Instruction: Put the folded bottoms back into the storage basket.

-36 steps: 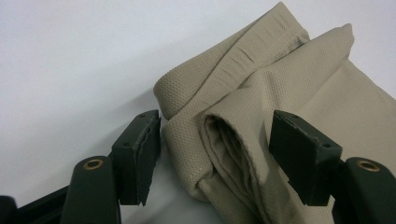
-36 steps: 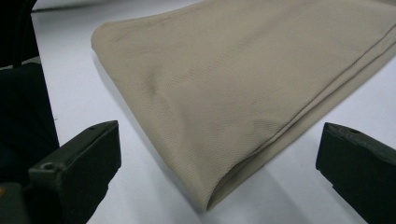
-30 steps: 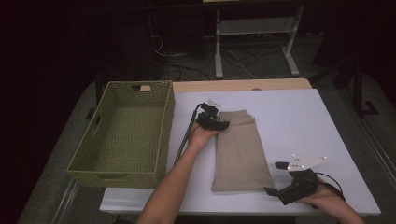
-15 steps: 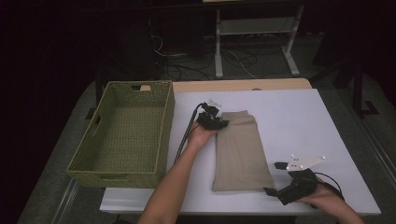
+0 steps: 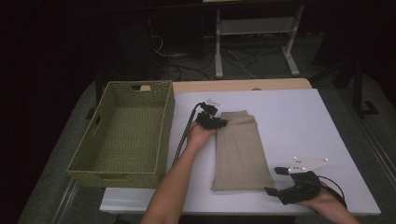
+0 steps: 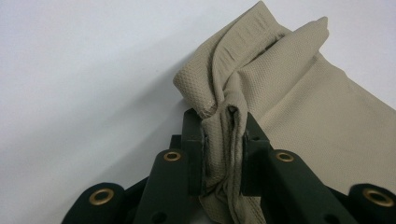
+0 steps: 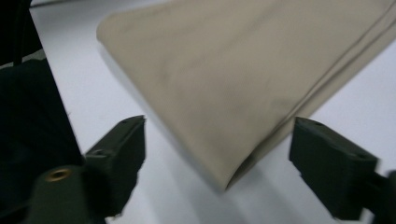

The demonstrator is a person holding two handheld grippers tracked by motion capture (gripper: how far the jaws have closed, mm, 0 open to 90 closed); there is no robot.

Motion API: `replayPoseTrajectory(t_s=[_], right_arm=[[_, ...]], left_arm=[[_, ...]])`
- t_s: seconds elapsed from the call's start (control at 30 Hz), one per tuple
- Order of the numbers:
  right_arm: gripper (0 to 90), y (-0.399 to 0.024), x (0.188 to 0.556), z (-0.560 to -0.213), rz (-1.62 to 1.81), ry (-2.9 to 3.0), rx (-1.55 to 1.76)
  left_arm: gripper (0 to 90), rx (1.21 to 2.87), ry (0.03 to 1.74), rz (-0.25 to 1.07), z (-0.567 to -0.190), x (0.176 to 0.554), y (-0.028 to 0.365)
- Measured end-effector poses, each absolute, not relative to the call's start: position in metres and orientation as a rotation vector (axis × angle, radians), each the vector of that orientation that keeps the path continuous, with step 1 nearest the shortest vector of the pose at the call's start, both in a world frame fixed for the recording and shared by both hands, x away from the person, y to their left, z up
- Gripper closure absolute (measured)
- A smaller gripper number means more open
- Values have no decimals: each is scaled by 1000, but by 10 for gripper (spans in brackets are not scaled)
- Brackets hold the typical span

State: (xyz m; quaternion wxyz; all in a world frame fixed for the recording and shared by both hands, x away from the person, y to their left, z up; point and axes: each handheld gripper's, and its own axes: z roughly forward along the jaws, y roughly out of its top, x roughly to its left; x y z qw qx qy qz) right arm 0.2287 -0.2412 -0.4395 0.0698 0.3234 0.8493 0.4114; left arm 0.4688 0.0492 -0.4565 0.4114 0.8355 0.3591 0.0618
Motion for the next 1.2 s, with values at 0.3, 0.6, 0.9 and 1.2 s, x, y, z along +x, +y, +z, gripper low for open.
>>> replayPoseTrajectory(t_s=[0.3,0.6,0.9,1.2], right_arm=[[326,-240,225,-447,1204,2561,1009],[439,-234,231,-455,1131,2594,1012],[565,-225,230,-455,1041,2571,912],[808,-218,233,-454,1042,2603,866]], left_arm=[[765,2101,910,157,-456,469,49],[766,2100,915,156,-456,469,49],[768,2089,923,147,-457,469,50],[776,2064,926,132,-459,469,52]])
